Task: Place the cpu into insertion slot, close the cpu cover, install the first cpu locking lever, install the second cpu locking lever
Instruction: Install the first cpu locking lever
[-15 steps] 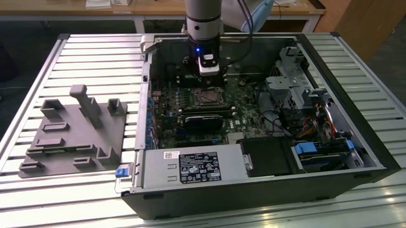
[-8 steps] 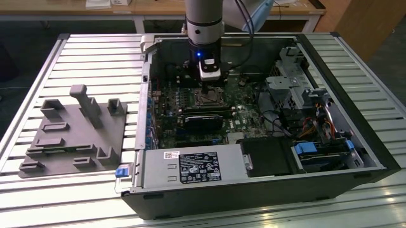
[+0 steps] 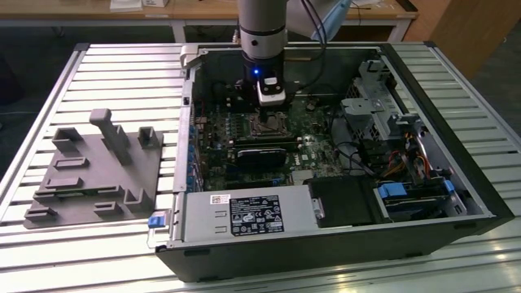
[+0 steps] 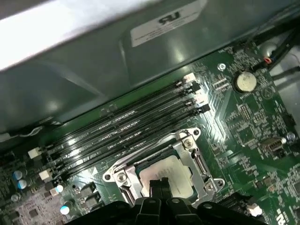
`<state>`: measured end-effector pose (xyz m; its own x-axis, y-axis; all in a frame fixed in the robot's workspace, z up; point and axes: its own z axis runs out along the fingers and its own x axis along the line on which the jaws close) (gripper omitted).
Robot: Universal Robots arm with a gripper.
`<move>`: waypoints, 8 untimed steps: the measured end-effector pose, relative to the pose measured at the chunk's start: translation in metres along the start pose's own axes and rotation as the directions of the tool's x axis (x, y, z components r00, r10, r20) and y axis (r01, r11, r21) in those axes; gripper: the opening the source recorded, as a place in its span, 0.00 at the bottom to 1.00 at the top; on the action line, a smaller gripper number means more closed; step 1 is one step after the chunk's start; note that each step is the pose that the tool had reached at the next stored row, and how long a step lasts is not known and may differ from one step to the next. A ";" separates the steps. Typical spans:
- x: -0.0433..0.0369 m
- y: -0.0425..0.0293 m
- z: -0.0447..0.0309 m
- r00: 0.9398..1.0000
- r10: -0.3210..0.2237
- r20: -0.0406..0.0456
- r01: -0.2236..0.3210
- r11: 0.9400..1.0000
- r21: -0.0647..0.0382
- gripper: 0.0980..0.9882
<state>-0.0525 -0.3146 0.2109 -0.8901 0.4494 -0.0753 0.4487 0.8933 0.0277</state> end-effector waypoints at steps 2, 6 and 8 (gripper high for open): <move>-0.0002 0.0001 0.0005 1.000 -0.028 -0.001 0.028 1.000 -0.002 0.01; -0.0020 0.0011 0.0026 0.998 -0.070 -0.002 0.070 0.998 -0.005 0.01; -0.0035 0.0019 0.0038 0.996 -0.084 -0.002 0.084 0.996 -0.006 0.01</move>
<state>-0.0482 -0.3146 0.2075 -0.9250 0.3724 -0.0754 0.3714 0.9281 0.0276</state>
